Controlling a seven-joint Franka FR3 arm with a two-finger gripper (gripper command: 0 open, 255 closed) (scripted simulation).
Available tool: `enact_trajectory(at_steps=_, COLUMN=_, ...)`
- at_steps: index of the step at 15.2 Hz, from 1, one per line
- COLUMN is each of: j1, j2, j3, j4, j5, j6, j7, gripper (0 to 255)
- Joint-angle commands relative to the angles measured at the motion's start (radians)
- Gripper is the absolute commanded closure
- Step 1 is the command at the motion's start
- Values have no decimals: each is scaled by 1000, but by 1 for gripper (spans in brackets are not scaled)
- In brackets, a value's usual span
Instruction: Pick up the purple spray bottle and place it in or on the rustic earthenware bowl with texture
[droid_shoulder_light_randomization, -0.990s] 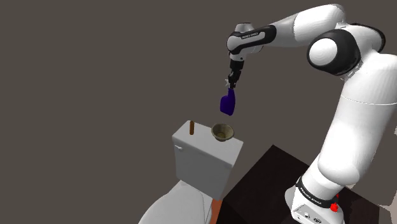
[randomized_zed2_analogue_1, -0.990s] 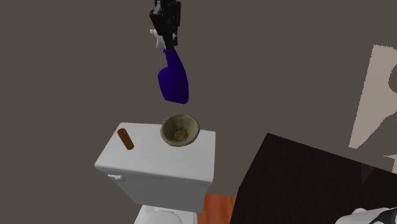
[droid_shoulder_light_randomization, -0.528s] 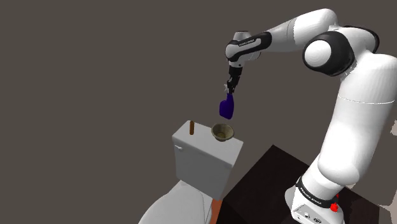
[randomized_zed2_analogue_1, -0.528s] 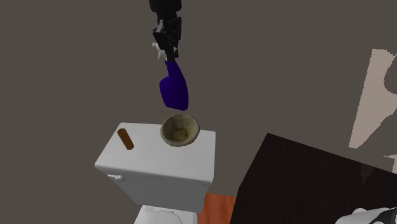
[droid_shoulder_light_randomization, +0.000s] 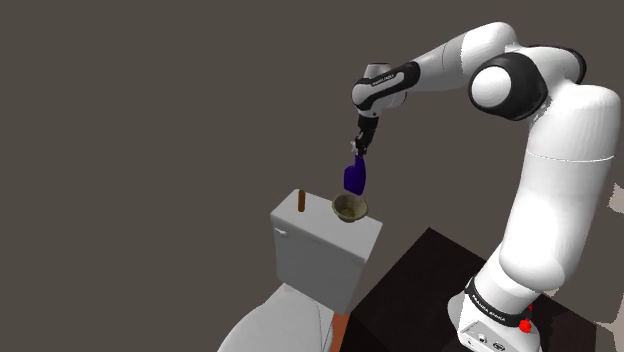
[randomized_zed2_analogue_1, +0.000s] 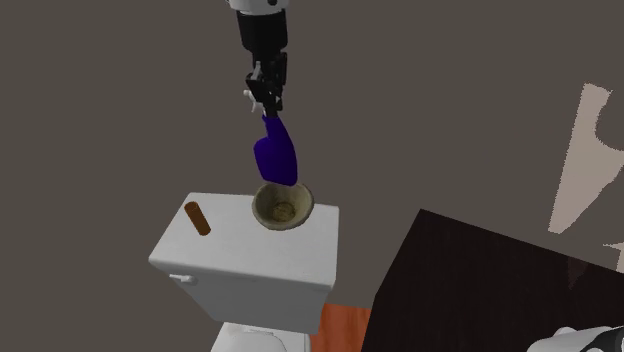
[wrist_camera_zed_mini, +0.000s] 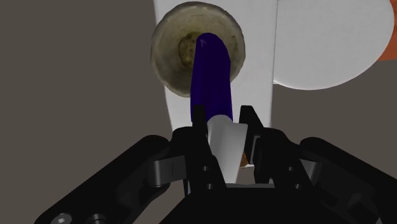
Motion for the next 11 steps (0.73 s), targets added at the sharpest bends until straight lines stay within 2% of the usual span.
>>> enact_trajectory(at_steps=1, j1=-1, j2=11, j3=1, j4=-10, j5=4, j6=22, j7=-4, gripper=255)
enact_trajectory(at_steps=11, j1=-9, j2=80, j3=12, j4=-56, j5=30, j6=133, j7=-21, gripper=255)
